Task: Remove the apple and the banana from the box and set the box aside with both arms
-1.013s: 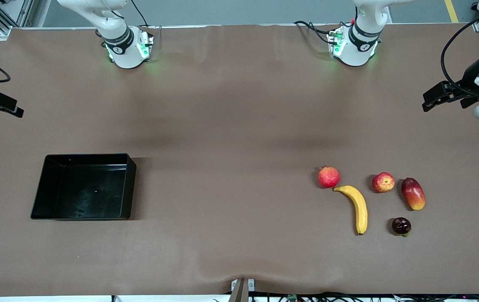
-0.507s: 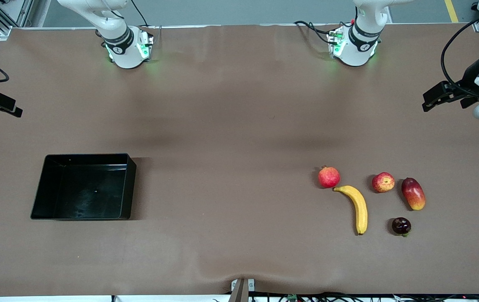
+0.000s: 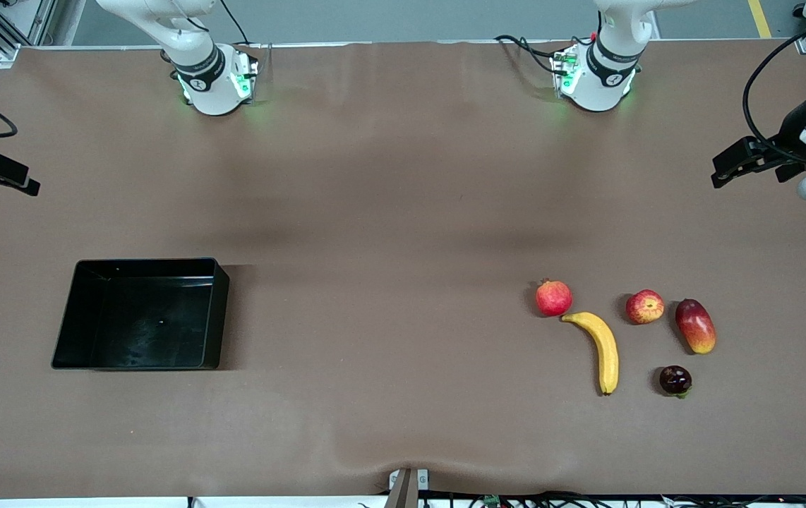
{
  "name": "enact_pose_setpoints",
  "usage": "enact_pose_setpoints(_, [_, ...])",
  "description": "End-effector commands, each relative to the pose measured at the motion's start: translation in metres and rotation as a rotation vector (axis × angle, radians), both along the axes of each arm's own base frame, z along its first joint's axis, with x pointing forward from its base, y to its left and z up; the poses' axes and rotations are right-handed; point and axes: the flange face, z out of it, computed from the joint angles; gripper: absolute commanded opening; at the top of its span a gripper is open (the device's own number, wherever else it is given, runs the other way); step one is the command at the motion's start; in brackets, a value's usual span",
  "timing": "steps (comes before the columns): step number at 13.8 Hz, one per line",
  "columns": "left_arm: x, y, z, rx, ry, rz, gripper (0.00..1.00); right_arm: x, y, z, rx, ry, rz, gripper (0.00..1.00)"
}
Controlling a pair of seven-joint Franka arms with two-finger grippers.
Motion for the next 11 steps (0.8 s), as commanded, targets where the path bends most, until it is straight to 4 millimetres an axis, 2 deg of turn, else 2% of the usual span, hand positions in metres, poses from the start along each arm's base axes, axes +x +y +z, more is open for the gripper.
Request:
enact_pose_setpoints(1, [0.0, 0.0018, 0.0043, -0.009, 0.007, -0.01, 1.0, -0.0037, -0.0009, 0.004, -0.005, 0.004, -0.01, 1.0])
enact_pose_setpoints(11, [-0.0027, 0.0033, 0.0045, -0.009, 0.021, -0.007, 1.0, -0.0033, -0.0082, 0.0069, -0.011, -0.011, -0.027, 1.0])
